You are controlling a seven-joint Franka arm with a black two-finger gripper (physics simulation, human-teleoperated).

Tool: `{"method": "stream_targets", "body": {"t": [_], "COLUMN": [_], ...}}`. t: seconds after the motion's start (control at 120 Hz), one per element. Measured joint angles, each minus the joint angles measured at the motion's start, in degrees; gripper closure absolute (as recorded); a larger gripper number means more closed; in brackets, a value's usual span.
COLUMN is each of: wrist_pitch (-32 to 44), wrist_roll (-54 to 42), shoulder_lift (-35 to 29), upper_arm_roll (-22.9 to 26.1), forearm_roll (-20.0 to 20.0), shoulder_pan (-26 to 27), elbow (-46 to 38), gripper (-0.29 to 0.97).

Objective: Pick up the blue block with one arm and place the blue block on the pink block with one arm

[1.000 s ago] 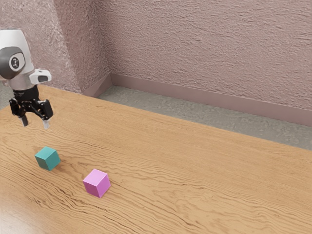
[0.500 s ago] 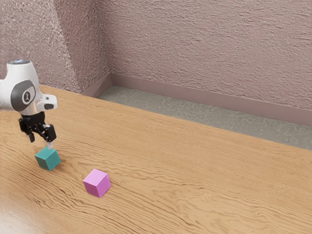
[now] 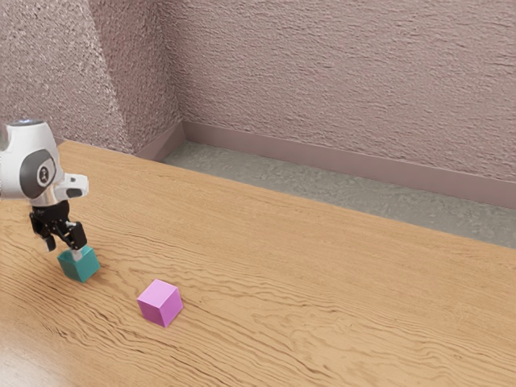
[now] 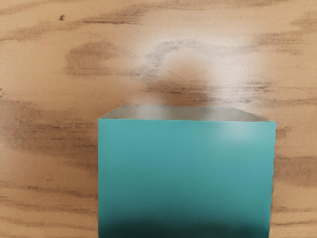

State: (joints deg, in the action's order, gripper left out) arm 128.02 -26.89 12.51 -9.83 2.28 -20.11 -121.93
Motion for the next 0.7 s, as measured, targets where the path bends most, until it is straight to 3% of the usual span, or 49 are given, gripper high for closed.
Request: {"method": "stream_targets", "body": {"t": [0.383, 0.7], "wrist_pitch": [0.15, 0.38], "wrist_roll": [-3.96, -5.79], "shoulder_lift": [2.96, 3.25], "upper_arm_roll": [1.85, 1.35], "forearm_roll": [-3.89, -5.36], "shoulder_pan": [0.01, -0.34], "elbow": [1.67, 0.72], "gripper": [0.04, 0.14]}}
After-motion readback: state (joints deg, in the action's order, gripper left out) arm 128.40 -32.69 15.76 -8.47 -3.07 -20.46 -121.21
